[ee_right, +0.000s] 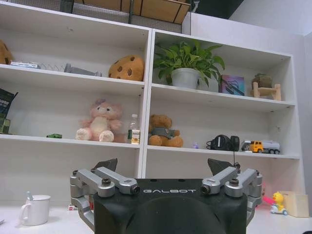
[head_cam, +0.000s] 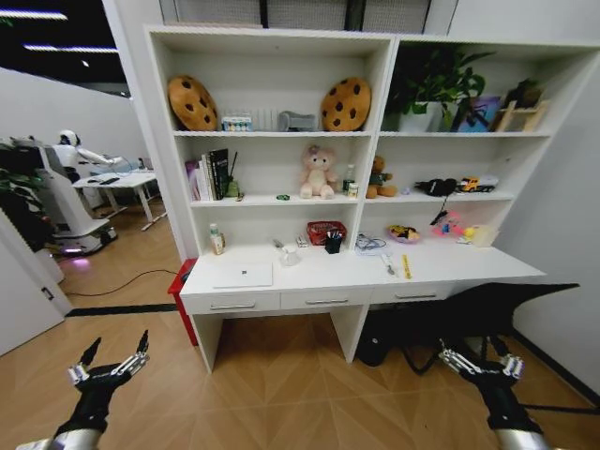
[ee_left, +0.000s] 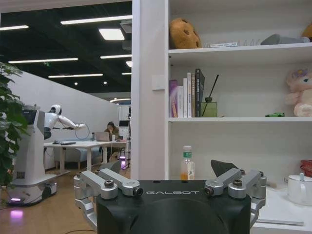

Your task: Organize the objects on the table.

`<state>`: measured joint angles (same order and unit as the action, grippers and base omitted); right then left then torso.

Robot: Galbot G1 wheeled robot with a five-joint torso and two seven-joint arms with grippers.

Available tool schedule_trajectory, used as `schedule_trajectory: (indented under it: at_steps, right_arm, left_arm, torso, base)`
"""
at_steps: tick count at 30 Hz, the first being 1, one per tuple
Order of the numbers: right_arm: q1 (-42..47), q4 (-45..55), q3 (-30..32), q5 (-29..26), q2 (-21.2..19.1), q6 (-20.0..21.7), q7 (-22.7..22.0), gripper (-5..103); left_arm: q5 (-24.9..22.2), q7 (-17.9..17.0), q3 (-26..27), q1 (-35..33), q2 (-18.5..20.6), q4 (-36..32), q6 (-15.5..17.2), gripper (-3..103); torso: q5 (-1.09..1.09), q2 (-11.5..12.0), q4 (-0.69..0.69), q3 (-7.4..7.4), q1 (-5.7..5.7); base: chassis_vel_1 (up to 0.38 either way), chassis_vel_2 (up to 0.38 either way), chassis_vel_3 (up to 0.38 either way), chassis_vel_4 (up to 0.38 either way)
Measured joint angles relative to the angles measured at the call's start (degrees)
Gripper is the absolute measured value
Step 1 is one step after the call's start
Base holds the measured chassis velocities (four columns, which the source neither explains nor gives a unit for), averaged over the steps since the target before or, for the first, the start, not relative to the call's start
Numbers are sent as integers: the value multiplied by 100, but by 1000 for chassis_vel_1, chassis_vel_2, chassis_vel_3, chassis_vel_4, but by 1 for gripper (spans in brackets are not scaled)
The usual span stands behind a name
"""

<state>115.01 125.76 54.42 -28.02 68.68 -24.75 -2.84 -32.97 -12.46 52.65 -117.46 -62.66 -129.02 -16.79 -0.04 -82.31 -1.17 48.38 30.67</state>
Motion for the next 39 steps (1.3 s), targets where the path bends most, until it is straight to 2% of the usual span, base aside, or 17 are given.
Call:
schedule_trajectory:
  at_steps: [3,5,7,10,39]
  right_arm:
    - [-1,0,0,0,0,0,0,100]
    - [0,0,0,0,0,0,0,100]
    - [1,0,0,0,1,0,0,100]
    - [2,0,0,0,0,0,0,100]
    - [2,0,0,0,1,0,0,100]
  left_arm:
    - [0,0,0,-1,0,0,0,100]
    - [0,0,0,-1,0,0,0,100]
    - [0,0,0,-1,0,0,0,100]
    - [0,-1,0,-2,0,0,0,100]
    - [0,-2,0,-2,0,0,0,100]
  torso:
    - [8,0,-1,0,0]
    - [1,-1,-9,-1,-1]
    - [3,-2,-10,-2,-4]
    - [4,-4,-6,-2,-6]
    - [4,-4,-6,-2,-6]
  base:
    - [-16,66,69,-34]
    - [0,0,0,0]
    - [0,0,0,0]
    - [0,0,0,0]
    - [0,0,0,0]
